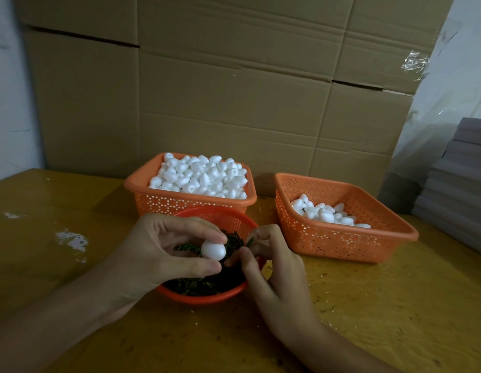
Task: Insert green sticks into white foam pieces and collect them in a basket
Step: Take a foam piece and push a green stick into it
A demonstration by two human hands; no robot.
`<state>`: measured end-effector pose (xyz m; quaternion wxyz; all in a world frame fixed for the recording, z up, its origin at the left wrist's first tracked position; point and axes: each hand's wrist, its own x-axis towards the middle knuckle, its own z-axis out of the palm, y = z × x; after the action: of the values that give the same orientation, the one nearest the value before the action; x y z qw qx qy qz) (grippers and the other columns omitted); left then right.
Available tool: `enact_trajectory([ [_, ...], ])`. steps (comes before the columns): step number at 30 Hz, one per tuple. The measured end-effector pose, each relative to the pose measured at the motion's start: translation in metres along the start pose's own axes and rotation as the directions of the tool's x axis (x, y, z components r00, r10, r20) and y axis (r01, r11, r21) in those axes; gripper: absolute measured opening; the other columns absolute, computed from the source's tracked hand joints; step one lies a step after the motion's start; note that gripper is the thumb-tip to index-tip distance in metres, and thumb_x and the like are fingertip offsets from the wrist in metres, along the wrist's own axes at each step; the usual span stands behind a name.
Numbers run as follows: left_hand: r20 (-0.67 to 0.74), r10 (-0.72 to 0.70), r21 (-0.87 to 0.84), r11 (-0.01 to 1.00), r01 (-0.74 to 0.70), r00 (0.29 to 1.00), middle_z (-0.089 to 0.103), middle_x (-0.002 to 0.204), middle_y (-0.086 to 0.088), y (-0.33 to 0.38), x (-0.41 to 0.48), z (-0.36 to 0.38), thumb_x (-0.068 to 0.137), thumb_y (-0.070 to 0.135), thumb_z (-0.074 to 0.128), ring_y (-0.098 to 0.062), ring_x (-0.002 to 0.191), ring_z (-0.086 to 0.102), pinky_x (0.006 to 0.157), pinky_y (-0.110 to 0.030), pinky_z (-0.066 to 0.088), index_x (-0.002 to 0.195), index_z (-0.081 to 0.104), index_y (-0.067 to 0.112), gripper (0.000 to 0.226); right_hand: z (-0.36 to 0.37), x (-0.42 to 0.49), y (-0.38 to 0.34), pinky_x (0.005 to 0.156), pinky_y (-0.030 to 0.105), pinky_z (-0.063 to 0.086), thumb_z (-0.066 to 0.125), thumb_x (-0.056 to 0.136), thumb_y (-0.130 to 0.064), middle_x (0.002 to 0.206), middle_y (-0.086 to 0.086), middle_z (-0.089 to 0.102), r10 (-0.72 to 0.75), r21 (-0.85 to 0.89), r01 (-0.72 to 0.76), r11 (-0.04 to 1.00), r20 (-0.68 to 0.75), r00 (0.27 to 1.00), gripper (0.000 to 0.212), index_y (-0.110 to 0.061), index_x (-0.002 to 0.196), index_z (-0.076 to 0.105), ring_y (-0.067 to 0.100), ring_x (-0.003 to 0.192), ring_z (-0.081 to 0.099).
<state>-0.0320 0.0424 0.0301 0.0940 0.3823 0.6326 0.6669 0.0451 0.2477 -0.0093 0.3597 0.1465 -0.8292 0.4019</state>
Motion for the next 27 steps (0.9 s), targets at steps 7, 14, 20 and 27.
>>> enact_trajectory([
  [7, -0.008, -0.042, 0.003, 0.999, 0.042, 0.999, 0.078, 0.106, -0.006, 0.0042, -0.0011, 0.0035, 0.054, 0.030, 0.099, -0.018, 0.096, 0.076, 0.062, -0.024, 0.059, 0.090, 0.086, 0.019, 0.040, 0.0003, 0.0002, 0.0007, 0.071, 0.046, 0.054, 0.053, 0.104, -0.030, 0.089, -0.014, 0.074, -0.008, 0.001, 0.008, 1.000, -0.005, 1.000, 0.012, -0.018, 0.107, 0.053, 0.015, 0.085, 0.073],
  [14, -0.022, -0.059, 0.016, 0.998, 0.059, 0.998, 0.078, 0.103, -0.006, 0.0070, -0.0022, 0.0054, 0.056, 0.017, 0.098, -0.016, 0.089, 0.076, 0.059, -0.025, 0.058, 0.088, 0.086, 0.018, 0.034, 0.0008, 0.0003, 0.0010, 0.072, 0.044, 0.054, 0.053, 0.104, -0.033, 0.088, -0.014, 0.075, -0.006, -0.001, 0.006, 1.000, -0.003, 1.000, 0.013, -0.020, 0.108, 0.052, 0.014, 0.084, 0.073],
  [20, -0.050, -0.065, -0.017, 0.998, 0.064, 0.997, 0.079, 0.098, -0.010, 0.0057, -0.0016, 0.0051, 0.056, 0.029, 0.094, -0.020, 0.082, 0.074, 0.059, -0.025, 0.058, 0.092, 0.086, 0.018, 0.039, -0.0004, -0.0004, 0.0008, 0.072, 0.044, 0.054, 0.053, 0.104, -0.031, 0.088, -0.014, 0.074, -0.011, -0.015, 0.011, 1.000, 0.009, 1.000, 0.012, -0.019, 0.107, 0.053, 0.013, 0.086, 0.073],
  [27, -0.071, -0.073, -0.045, 0.997, 0.070, 0.995, 0.078, 0.099, -0.011, 0.0036, -0.0008, 0.0037, 0.059, 0.028, 0.093, -0.019, 0.077, 0.073, 0.057, -0.025, 0.058, 0.093, 0.085, 0.015, 0.037, -0.0012, -0.0017, -0.0018, 0.078, 0.048, 0.049, 0.050, 0.107, -0.032, 0.093, -0.017, 0.072, -0.031, -0.116, 0.038, 0.992, 0.060, 0.998, 0.010, -0.027, 0.108, 0.059, 0.014, 0.087, 0.069],
])
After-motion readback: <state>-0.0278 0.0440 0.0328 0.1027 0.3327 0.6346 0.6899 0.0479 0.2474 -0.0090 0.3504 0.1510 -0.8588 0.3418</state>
